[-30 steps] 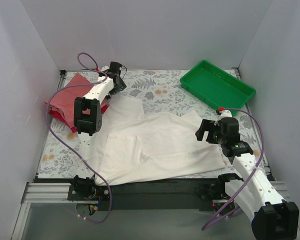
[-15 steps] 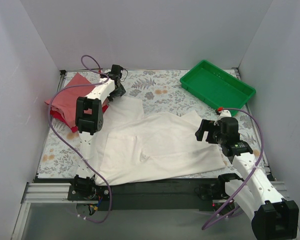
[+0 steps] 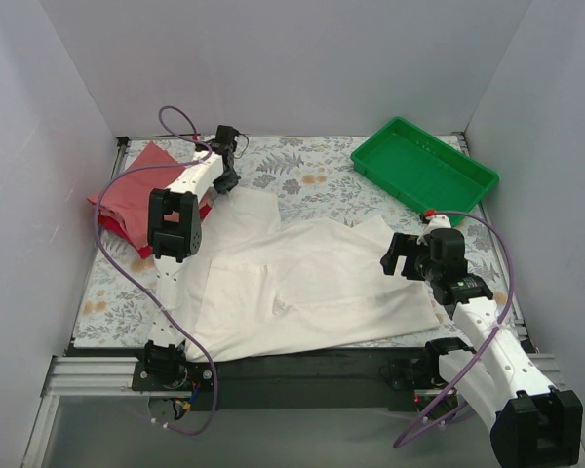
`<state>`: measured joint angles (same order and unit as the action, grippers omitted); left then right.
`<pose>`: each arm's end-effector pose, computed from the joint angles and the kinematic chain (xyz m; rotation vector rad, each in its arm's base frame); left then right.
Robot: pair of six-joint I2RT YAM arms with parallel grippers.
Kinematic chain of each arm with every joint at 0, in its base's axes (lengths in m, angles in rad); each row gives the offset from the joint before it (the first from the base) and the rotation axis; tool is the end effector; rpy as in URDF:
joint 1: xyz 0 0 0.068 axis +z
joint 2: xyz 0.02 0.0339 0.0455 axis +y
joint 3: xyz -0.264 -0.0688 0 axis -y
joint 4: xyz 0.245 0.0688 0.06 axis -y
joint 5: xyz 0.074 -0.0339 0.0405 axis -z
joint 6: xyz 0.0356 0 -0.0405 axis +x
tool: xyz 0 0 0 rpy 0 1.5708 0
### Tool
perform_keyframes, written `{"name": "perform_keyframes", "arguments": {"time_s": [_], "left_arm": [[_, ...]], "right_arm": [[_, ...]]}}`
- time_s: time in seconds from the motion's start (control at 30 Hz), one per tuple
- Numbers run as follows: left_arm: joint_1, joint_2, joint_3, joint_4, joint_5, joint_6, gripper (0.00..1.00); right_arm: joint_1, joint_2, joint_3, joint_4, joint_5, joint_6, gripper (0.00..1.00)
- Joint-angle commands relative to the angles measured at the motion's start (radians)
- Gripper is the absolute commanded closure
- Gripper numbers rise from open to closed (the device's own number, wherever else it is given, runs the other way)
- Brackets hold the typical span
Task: Fold and stack the t-shirts
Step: Fold the tshirt
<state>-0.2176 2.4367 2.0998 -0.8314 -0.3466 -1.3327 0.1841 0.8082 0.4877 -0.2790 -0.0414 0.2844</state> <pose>0.5047 -0.0992 0.1613 -1.4633 2.1702 -0.0464 0.1762 0.0343 0.2223 0.0857 2.1850 0.3119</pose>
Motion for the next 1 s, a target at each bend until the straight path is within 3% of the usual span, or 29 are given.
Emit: {"name": "perform_keyframes", "arguments": {"time_s": [0.0, 0.1, 0.27, 0.57, 0.67, 0.97], "left_arm": [[-0.002, 0.041, 0.023, -0.011, 0.047, 0.039, 0.84], [-0.002, 0.044, 0.023, 0.005, 0.07, 0.066, 1.0], [-0.003, 0.025, 0.009, 0.029, 0.092, 0.093, 1.0], [-0.003, -0.157, -0.159, 0.152, 0.11, 0.129, 1.0], [-0.003, -0.205, -0.21, 0.195, 0.133, 0.136, 1.0], [-0.003, -0.226, -0.265, 0.235, 0.132, 0.132, 1.0]], "right_arm": [[-0.003, 0.009, -0.005, 0.044, -0.006, -0.013, 0.02], [-0.003, 0.014, -0.005, 0.047, -0.005, -0.013, 0.02], [-0.003, 0.019, -0.003, 0.049, -0.002, -0.014, 0.02], [0.0, 0.077, 0.069, 0.067, -0.008, -0.027, 0.03], [0.011, 0.158, 0.135, 0.083, 0.037, -0.027, 0.03], [0.052, 0.571, 0.405, 0.139, 0.115, -0.025, 0.19]]}}
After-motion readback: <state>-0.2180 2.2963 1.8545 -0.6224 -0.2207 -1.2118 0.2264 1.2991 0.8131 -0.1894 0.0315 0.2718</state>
